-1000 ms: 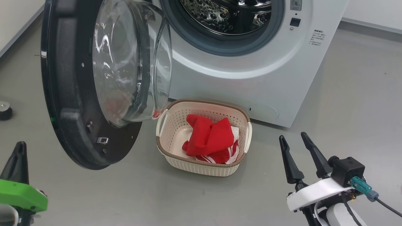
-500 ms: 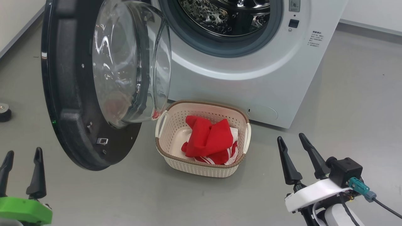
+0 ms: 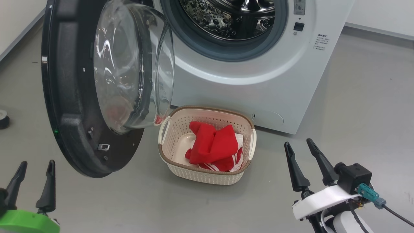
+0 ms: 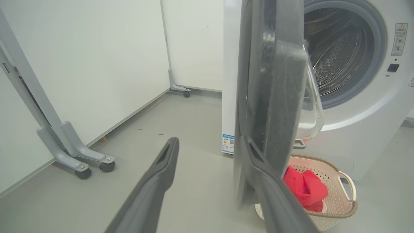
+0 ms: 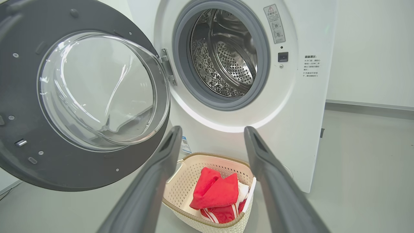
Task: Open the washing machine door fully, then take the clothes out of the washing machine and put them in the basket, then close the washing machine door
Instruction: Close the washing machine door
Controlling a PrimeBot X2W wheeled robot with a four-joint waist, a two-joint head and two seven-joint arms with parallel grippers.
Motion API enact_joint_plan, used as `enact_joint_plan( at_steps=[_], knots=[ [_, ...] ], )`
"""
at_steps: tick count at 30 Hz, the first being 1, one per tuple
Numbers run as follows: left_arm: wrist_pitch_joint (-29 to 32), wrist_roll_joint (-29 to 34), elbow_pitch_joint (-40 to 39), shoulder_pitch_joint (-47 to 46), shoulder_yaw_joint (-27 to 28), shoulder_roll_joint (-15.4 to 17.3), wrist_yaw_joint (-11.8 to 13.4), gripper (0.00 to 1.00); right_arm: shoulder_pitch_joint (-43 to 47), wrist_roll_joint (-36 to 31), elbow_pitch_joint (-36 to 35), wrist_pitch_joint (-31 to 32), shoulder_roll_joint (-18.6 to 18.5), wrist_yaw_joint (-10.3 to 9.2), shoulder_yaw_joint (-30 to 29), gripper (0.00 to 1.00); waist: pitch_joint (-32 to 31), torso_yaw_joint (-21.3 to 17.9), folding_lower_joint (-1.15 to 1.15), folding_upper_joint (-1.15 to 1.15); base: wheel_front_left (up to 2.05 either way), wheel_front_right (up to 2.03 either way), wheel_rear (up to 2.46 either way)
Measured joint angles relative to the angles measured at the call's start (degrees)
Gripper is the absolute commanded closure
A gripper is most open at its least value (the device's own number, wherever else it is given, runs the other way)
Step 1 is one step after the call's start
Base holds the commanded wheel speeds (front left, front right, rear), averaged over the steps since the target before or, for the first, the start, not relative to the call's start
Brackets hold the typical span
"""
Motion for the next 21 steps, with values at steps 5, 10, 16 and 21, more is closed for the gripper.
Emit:
enact_joint_plan(
  at_steps=[5, 10, 16, 21],
  knots=[
    [-0.5, 0.0, 0.9, 0.1, -0.4, 0.3, 0.0, 0.0, 0.0, 0.0, 0.0, 0.0, 0.0, 0.0, 0.0, 0.0, -0.1, 0.0, 0.0, 0.0, 0.0, 0.0, 0.0],
    [-1.0, -0.1, 1.7, 0.1, -0.8, 0.6, 0.0, 0.0, 0.0, 0.0, 0.0, 0.0, 0.0, 0.0, -0.1, 0.0, -0.1, 0.1, 0.0, 0.0, 0.0, 0.0, 0.0],
    [-1.3, -0.1, 2.1, 0.1, -1.2, 0.9, 0.0, 0.0, 0.0, 0.0, 0.0, 0.0, 0.0, 0.0, -0.1, 0.0, -0.1, 0.2, 0.0, 0.0, 0.0, 0.0, 0.0],
    [-1.5, -0.5, 2.4, 0.1, -1.7, 1.4, 0.0, 0.0, 0.0, 0.0, 0.0, 0.0, 0.0, 0.0, -0.2, 0.0, -0.1, 0.2, 0.0, 0.0, 0.0, 0.0, 0.0]
  ],
)
